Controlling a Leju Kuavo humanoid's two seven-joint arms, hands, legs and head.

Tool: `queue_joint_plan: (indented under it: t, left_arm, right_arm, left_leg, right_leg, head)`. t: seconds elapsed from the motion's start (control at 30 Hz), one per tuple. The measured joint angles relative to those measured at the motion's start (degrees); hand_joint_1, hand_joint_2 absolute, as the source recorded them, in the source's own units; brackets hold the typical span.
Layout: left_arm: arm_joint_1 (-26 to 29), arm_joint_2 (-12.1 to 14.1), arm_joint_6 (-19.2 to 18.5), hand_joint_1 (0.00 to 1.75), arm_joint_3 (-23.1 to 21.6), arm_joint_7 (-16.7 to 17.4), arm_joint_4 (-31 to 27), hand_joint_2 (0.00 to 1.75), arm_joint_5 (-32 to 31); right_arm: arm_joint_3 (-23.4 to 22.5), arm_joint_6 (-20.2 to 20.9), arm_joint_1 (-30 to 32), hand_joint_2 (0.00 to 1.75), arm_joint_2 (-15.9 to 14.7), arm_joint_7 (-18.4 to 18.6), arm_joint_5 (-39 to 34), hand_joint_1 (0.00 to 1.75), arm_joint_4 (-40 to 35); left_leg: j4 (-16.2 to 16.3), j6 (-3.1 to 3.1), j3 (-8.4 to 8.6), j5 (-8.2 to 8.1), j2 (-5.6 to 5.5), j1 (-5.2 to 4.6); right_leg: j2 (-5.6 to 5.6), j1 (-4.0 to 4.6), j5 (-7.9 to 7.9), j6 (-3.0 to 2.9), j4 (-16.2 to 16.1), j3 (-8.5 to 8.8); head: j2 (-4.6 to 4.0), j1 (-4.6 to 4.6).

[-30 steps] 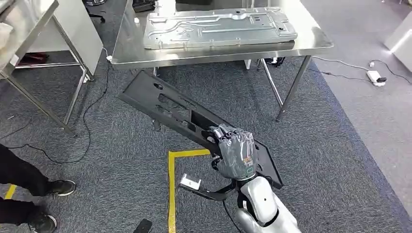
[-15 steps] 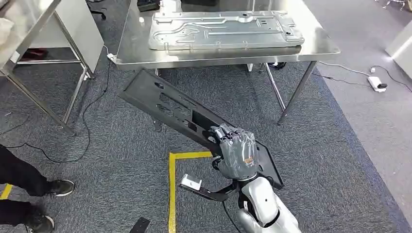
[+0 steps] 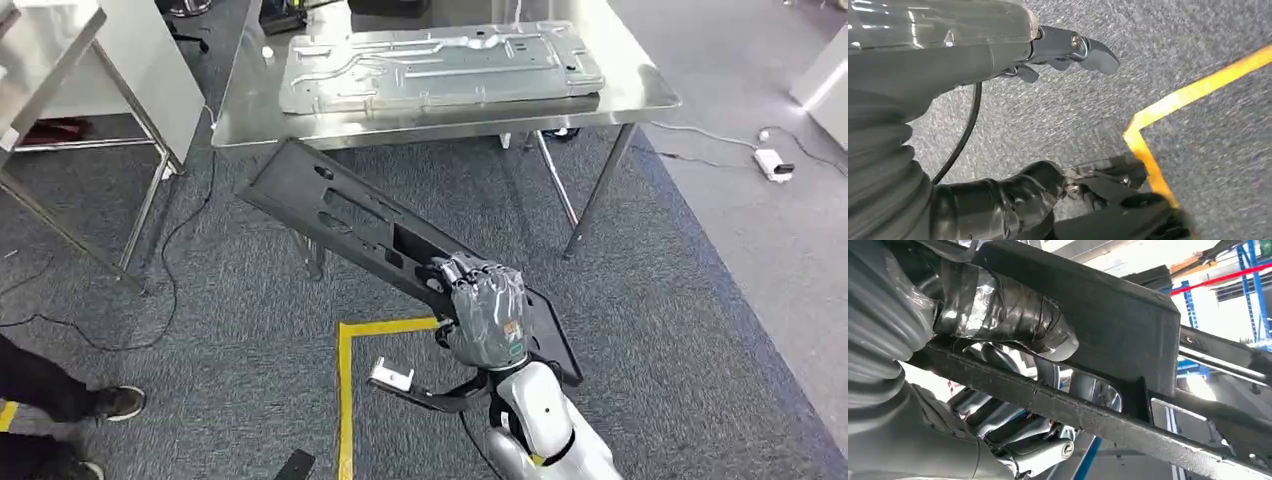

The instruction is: Take the parts from the cabinet and place them on the table.

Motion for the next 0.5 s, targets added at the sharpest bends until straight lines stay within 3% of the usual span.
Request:
queue_joint_plan:
  t: [0.03,0.07,0.17,0.23,0.27,0.3,0.37,0.4,0.43,0.5]
  left_arm:
    - [0.0,0.0,0.0,0.00,0.0,0.0,0.0,1.75,0.0]
    - [-0.1,0.1,0.0,0.00,0.0,0.0,0.0,1.75,0.0]
    - [-0.1,0.2,0.0,0.00,-0.2,0.1,0.0,1.75,0.0]
    - [-0.1,0.0,0.0,0.00,-0.3,0.0,0.0,1.75,0.0]
    - [-0.1,0.0,0.0,0.00,-0.4,0.0,0.0,1.75,0.0]
    - [-0.2,0.0,0.0,0.00,-0.5,0.0,0.0,1.75,0.0]
    - [-0.2,0.0,0.0,0.00,-0.5,0.0,0.0,1.75,0.0]
    - [-0.1,0.0,0.0,0.00,-0.5,0.0,0.0,1.75,0.0]
    - [0.0,0.0,0.0,0.00,-0.5,0.0,0.0,1.75,0.0]
    - [0.0,0.0,0.0,0.00,-0.6,0.0,0.0,1.75,0.0]
  right_arm:
    - [0.0,0.0,0.0,1.75,0.0,-0.1,0.0,1.75,0.0]
    - [0.0,0.0,-0.1,1.75,0.0,-0.2,0.0,1.75,0.0]
    - [0.0,-0.1,-0.1,1.75,0.0,-0.4,0.0,1.75,0.0]
    - [0.0,-0.2,-0.2,1.75,0.1,-0.4,-0.1,1.75,-0.2]
    - [0.0,-0.2,-0.4,1.75,0.1,-0.4,-0.1,1.75,-0.3]
    - [0.0,-0.3,-0.5,1.75,0.1,-0.4,-0.1,1.75,-0.3]
    - [0.0,-0.3,-0.3,1.75,0.0,-0.4,-0.1,1.75,-0.3]
    - [0.1,-0.3,-0.1,1.75,0.0,-0.4,-0.1,1.75,-0.3]
    - [0.1,-0.3,0.0,1.75,0.0,-0.4,-0.1,1.75,-0.3]
    - [0.1,-0.3,-0.1,1.75,0.0,-0.5,-0.3,1.75,-0.3]
  left_leg:
    - [-4.7,0.53,1.62,1.75,-0.07,-0.22]
    - [-5.3,0.68,2.53,0.74,-0.10,-0.59]
    - [-5.9,1.07,2.60,0.44,-0.12,-0.88]
    - [-7.3,1.53,3.76,0.69,-0.13,-0.09]
    - [-7.5,1.95,4.15,0.51,-0.08,0.02]
    - [-7.5,2.11,4.30,0.38,-0.03,0.03]
    - [-7.5,2.26,4.70,-0.21,-0.02,0.02]
    - [-7.4,2.22,4.99,-0.48,-0.05,0.03]
    - [-7.4,2.19,5.43,-0.81,-0.08,0.05]
    - [-7.3,1.80,6.71,-1.78,-0.18,0.13]
  right_leg:
    - [-0.02,0.03,-0.40,0.14,0.0,0.43]
    - [-0.01,0.46,-0.71,0.54,0.1,0.37]
    - [-0.03,-0.02,-0.84,1.37,-0.3,0.48]
    - [-0.16,0.14,-1.57,2.18,0.2,0.72]
    - [-0.30,0.19,-2.84,2.35,2.7,-0.47]
    - [-0.32,-0.01,-4.60,2.56,6.9,-2.80]
    - [-0.35,-0.45,-7.46,3.01,16.4,-8.74]
    - [-0.35,-0.60,-7.05,3.13,18.1,-10.29]
    - [-0.36,-0.81,-5.21,3.25,17.1,-10.55]
    - [-0.46,-1.13,1.65,3.27,8.1,-7.29]
  head:
    - [0.00,0.04]
    - [0.00,0.11]
    - [0.00,-0.02]
    - [0.00,0.02]
    - [0.00,0.37]
    - [0.00,0.33]
    - [0.00,0.33]
    - [0.00,0.35]
    - [0.00,0.35]
    - [0.00,0.35]
